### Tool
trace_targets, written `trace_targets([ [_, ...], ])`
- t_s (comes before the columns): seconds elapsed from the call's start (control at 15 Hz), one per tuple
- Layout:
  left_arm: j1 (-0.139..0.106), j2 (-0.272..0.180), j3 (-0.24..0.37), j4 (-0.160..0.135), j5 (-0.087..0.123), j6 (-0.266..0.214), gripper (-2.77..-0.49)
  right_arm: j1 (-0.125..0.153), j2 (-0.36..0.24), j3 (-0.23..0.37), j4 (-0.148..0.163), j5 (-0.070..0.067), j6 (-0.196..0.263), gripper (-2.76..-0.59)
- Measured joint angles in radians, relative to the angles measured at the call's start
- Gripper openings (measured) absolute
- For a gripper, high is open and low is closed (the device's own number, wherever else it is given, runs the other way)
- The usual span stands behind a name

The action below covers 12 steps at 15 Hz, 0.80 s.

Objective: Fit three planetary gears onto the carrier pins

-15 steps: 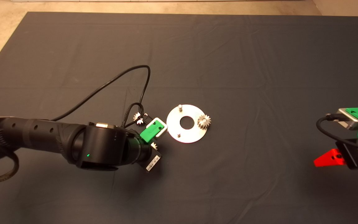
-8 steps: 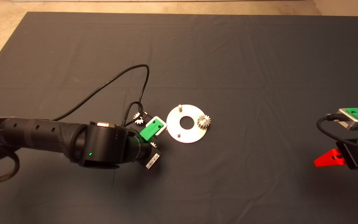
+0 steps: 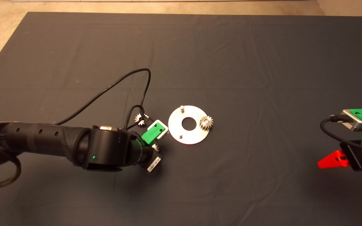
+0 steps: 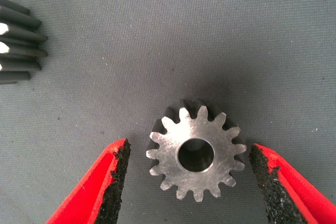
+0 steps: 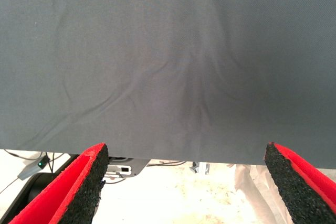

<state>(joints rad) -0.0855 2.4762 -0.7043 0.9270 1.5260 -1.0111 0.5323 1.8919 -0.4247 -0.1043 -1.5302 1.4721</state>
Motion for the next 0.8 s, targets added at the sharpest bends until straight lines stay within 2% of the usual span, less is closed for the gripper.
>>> trace_targets([
  [0.2,0.002,-0.003,-0.004,0.007,0.001,0.0,-1.75,0.0,-0.009,0.0,0.0,0.01,0.0,-1.15],
  [0.4,0.016,-0.007,-0.007,0.022,0.0,0.0,-1.9,0.0,-0.019,0.003,0.0,0.016,0.0,-1.15],
  [0.67,0.022,-0.008,-0.007,0.032,-0.004,0.0,-2.04,0.0,-0.02,0.007,0.0,0.018,0.0,-1.15],
  [0.8,0.023,-0.013,-0.007,0.034,-0.007,0.0,-2.18,0.0,-0.02,0.008,0.001,0.018,0.0,-1.15],
])
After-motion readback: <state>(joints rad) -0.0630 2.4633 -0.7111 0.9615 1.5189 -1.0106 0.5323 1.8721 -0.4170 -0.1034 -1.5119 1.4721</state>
